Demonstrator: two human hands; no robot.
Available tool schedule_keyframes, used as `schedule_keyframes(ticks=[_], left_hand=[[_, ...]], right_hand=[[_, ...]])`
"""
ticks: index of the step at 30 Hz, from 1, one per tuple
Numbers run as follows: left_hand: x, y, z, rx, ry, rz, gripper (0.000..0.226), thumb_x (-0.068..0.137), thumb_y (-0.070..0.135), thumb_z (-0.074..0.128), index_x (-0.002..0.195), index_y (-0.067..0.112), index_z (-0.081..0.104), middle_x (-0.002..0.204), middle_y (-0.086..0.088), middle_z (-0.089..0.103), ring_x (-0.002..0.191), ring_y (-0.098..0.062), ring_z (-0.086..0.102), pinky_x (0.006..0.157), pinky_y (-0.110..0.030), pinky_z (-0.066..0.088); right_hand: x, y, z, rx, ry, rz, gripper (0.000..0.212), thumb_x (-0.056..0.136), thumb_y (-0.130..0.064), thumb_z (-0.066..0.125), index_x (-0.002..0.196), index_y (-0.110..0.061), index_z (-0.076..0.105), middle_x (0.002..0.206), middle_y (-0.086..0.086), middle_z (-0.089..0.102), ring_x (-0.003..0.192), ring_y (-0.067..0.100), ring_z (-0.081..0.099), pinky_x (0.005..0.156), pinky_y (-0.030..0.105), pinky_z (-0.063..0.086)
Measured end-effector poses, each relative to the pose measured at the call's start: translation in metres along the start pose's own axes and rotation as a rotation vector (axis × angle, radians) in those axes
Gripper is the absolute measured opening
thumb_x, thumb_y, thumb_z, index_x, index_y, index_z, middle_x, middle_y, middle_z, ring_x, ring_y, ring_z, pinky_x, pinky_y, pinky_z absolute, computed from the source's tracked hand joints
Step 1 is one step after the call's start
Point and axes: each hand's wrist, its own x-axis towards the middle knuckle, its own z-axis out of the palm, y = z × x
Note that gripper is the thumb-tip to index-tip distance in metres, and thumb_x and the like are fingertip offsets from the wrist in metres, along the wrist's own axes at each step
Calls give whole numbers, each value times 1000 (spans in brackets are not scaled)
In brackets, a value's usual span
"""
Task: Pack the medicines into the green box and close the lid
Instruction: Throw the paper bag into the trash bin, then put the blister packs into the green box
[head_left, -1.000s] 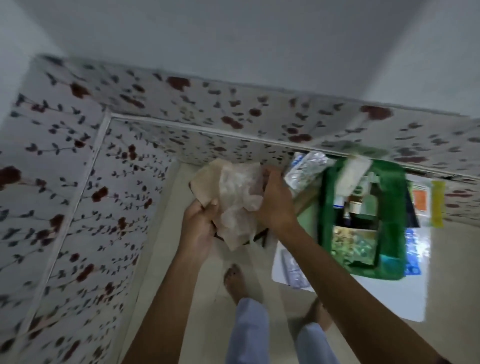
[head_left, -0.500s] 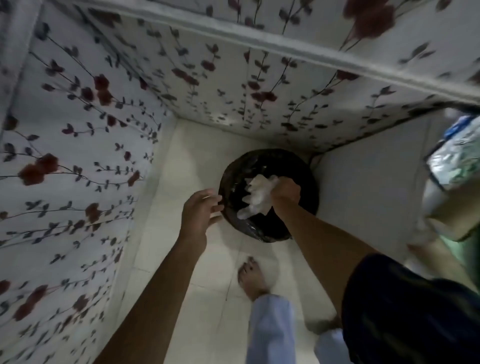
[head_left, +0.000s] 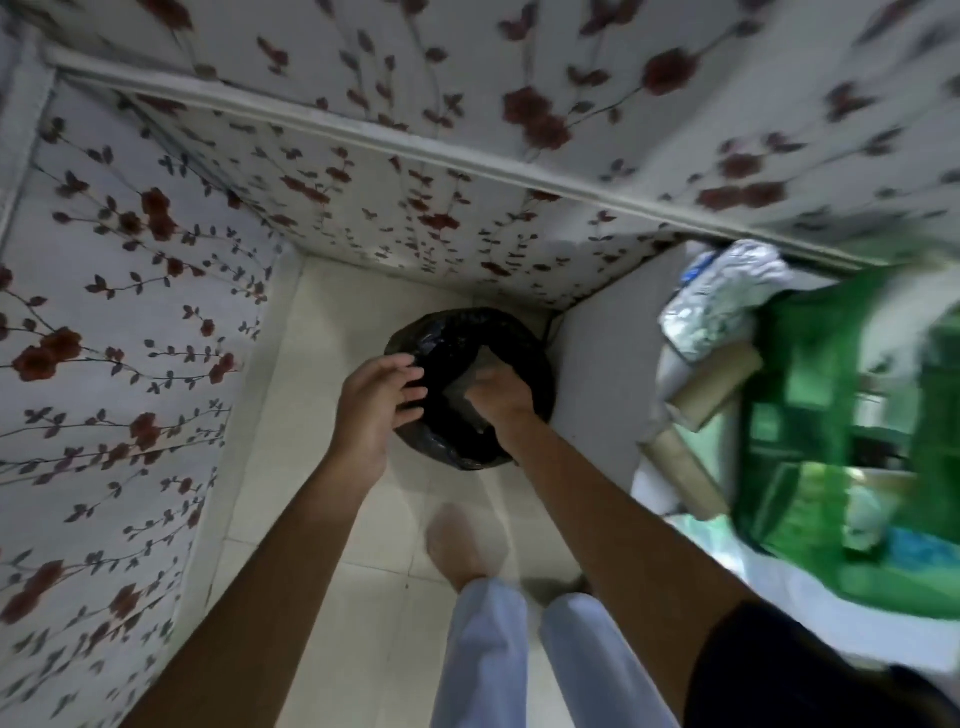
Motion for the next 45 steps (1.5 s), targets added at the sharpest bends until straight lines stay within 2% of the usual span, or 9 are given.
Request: schedule_keyframes(ticks=[3, 6, 14, 18, 25, 29, 34, 39, 45], left_hand=[[-37, 19, 20, -74, -28, 72, 14, 92, 7, 46, 97, 12, 59, 98, -9, 65, 85, -22, 64, 74, -31, 54], [-82, 31, 42, -143, -47, 170, 12, 91, 10, 50, 93, 15, 61, 96, -9, 67, 82, -21, 67, 71, -28, 57], [-188, 16, 111, -39, -81, 302, 17, 92, 7, 46, 95, 13, 61, 91, -8, 68, 70, -14, 66, 64, -22, 55], [-215, -10, 145, 92, -74, 287, 17, 90, 5, 49, 92, 14, 62, 87, -7, 67, 68, -15, 63, 64, -25, 53], [-189, -37, 182, 464, 158, 199, 20, 82, 19, 61, 64, 12, 56, 58, -4, 52, 53, -18, 48, 48, -26, 43], [-172, -45, 196, 485, 220, 224, 19, 79, 23, 62, 77, 5, 58, 62, -2, 51, 59, -19, 50, 59, -28, 41], [-195, -68, 182, 544, 228, 257, 20, 80, 21, 66, 92, 8, 57, 73, 0, 56, 71, -16, 54, 64, -26, 40], [-206, -105, 169, 547, 98, -24, 45, 82, 19, 63, 123, 8, 49, 116, -12, 57, 103, -27, 58, 89, -40, 51], [-222, -104, 170, 350, 64, -43, 23, 82, 4, 61, 102, -6, 64, 70, -4, 58, 40, 3, 51, 41, -12, 40]], right_hand=[[-55, 2, -36, 220, 27, -106, 34, 90, -9, 48, 123, -9, 57, 129, 9, 60, 119, 25, 54, 101, 28, 39], [-104, 23, -74, 461, 23, -213, 26, 85, -4, 52, 98, -20, 67, 97, 7, 67, 95, 22, 62, 94, 41, 50], [-213, 104, -195, 512, -87, -460, 30, 87, 16, 42, 97, -1, 64, 75, 4, 62, 55, -4, 59, 59, 12, 50], [-231, 150, -249, 519, 83, -417, 34, 87, 8, 52, 79, -23, 64, 75, 4, 65, 65, 15, 61, 68, 30, 51], [-234, 184, -268, -72, 355, -610, 15, 83, -4, 62, 92, -10, 71, 70, 11, 73, 63, 27, 66, 66, 36, 56], [-230, 183, -246, -222, 387, -737, 18, 77, -8, 58, 83, -12, 74, 65, 9, 75, 52, 23, 67, 55, 26, 53], [-223, 217, -183, -513, -24, -324, 23, 88, -22, 48, 97, -4, 59, 107, 17, 66, 99, 32, 61, 76, 31, 44], [-199, 235, -150, -27, 165, -191, 40, 87, -14, 54, 125, -4, 47, 118, 21, 57, 109, 35, 55, 84, 34, 43], [-197, 218, -147, 30, 151, -196, 14, 86, -12, 53, 83, -1, 62, 90, 21, 69, 88, 35, 62, 71, 34, 43]])
